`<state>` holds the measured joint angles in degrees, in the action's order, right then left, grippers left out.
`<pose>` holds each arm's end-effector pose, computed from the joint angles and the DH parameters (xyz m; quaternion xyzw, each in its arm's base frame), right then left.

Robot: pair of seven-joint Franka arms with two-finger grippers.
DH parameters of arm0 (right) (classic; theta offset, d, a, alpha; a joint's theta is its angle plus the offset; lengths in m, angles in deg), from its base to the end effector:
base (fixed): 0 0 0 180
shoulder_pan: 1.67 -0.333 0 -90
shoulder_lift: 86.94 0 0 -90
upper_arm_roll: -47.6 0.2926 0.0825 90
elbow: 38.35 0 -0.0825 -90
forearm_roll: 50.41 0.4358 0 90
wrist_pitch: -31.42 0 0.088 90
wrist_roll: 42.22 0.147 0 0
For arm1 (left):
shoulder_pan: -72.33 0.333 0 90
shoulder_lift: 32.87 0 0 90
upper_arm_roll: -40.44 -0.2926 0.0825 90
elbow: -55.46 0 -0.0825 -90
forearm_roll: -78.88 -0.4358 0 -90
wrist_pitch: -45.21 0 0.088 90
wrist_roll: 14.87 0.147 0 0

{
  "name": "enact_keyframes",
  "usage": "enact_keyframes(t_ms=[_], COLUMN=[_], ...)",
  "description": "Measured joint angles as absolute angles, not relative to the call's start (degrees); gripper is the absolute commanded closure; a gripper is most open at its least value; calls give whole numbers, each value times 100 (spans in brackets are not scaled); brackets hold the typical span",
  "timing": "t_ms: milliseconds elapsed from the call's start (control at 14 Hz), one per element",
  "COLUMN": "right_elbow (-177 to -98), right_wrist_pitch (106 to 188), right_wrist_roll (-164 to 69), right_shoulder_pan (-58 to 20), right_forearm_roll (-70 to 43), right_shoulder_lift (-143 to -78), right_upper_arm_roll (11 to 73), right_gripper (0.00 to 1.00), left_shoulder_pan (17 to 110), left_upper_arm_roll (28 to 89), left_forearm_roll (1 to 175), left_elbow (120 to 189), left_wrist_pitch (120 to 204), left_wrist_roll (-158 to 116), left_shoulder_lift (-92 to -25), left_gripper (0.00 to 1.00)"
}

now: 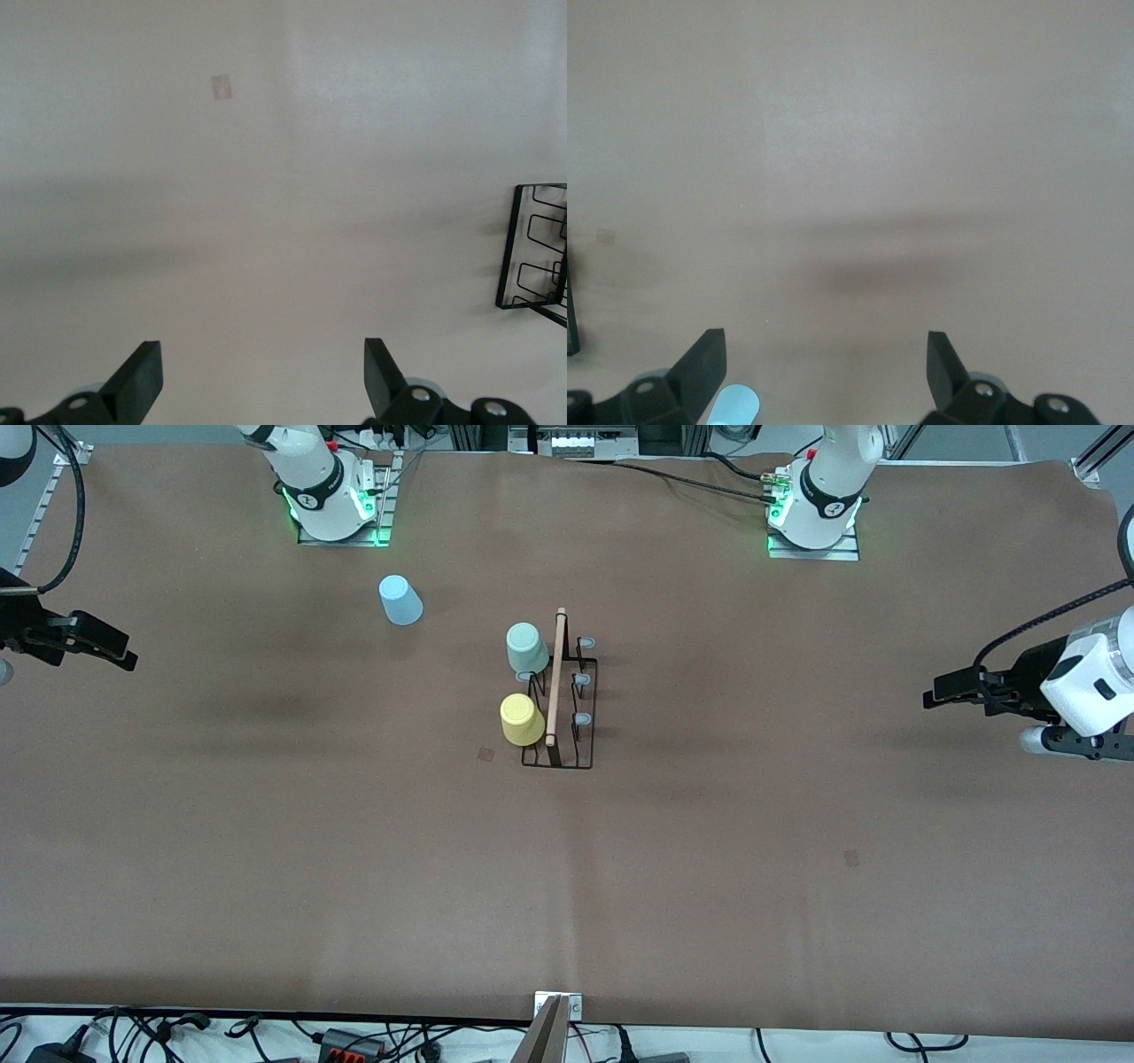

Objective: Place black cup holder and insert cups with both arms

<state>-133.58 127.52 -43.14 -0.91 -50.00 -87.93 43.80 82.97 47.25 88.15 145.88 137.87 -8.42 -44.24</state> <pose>0.6155 -0.0479 0.5118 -0.9995 0.0321 0.0009 0.0030 0.6457 0.0242 0.4394 0.9926 -0.0124 -0.0701 0.0986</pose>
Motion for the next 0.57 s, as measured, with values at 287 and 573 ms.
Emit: enact_keyframes(t_ms=[287, 573], right_elbow=[-13359, -13359], right_wrist_pitch=[12752, 12752], right_wrist_roll=[-4314, -4314], right_shoulder_pan=[-91, -78], right_forearm_roll=[-5000, -5000], right_shoulder_lift=[-8793, -8793], right_upper_arm_roll=[4380, 4378], right_gripper=[0, 0], left_shoulder_pan=[8410, 8435], left_upper_arm_roll=[4724, 4724], left_forearm_roll=[8841, 8841], left_elbow=[14588, 14588], left_wrist_pitch=[13757, 13740], left_wrist_roll=[-800, -797], left_shoulder_lift=[-4494, -4511], left_gripper=[0, 0])
